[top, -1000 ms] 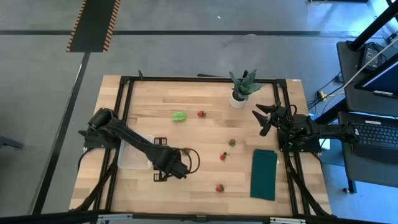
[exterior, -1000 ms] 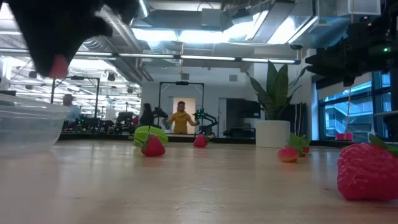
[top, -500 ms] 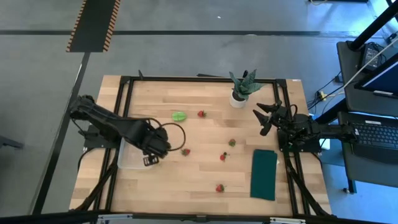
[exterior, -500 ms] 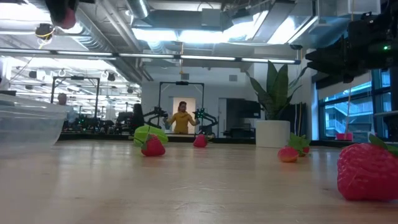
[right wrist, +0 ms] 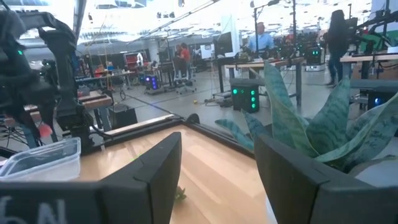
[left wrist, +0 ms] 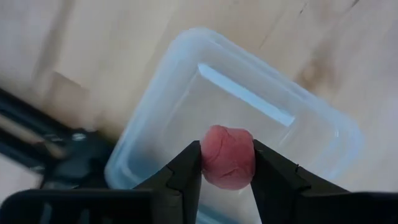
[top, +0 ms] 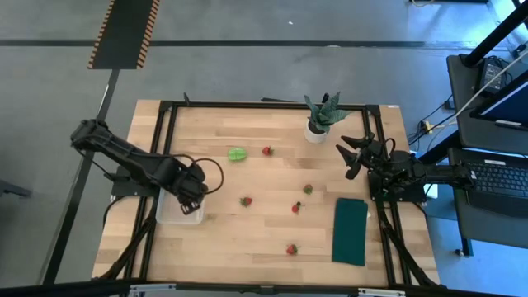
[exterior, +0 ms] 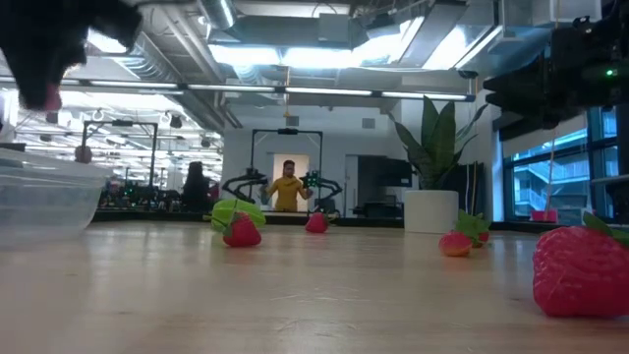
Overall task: Pick and placing Produce into tupperware
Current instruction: Put the pink peach into the transparent bin, then put the red strawberry into the transparent bin
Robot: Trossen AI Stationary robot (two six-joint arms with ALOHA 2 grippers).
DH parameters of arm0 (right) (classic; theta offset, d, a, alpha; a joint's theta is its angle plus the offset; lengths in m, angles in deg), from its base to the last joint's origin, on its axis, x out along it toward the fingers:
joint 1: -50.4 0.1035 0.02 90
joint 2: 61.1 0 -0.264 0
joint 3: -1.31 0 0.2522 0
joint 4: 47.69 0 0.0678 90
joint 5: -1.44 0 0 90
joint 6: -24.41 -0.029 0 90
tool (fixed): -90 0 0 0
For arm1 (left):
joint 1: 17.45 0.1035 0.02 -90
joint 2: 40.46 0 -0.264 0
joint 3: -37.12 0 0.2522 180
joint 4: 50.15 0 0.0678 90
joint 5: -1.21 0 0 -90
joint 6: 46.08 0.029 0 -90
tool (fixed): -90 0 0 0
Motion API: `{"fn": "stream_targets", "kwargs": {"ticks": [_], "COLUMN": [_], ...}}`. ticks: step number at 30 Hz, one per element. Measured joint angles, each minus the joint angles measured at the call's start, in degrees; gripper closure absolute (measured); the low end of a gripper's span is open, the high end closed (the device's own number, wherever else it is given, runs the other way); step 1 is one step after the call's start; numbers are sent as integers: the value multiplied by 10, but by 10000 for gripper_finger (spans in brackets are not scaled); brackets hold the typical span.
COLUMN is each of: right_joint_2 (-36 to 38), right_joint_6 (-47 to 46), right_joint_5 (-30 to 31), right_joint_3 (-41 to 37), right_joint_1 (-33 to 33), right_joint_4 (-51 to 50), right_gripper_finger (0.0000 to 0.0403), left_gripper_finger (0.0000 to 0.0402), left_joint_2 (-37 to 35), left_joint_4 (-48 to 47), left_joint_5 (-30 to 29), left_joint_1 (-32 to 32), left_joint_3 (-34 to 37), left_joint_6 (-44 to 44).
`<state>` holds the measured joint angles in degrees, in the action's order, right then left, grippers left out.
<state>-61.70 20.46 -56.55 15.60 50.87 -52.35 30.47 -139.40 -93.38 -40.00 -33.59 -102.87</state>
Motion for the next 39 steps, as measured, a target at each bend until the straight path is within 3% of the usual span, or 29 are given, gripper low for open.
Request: {"fn": "stream_targets", "kwargs": {"ticks": [8,14,31,39], "right_joint_2": [0,0,0,0], "right_joint_6": [0,0,-4,-4], "right_joint_5": [0,0,0,0], "right_joint_3": [0,0,0,0], "right_joint_1": [0,0,0,0], "right_joint_4": [5,6,5,12], "right_gripper_finger": [199,199,198,199], "left_gripper_finger": [298,276,233,223], "left_joint_2": [-2,-2,-2,-2], "left_joint_4": [150,161,173,175], "left_joint_5": [59,57,60,19], "left_joint_1": [1,1,1,2], "left_joint_3": [147,183,182,95], "left_joint_6": [-64,-104,-99,-26]}}
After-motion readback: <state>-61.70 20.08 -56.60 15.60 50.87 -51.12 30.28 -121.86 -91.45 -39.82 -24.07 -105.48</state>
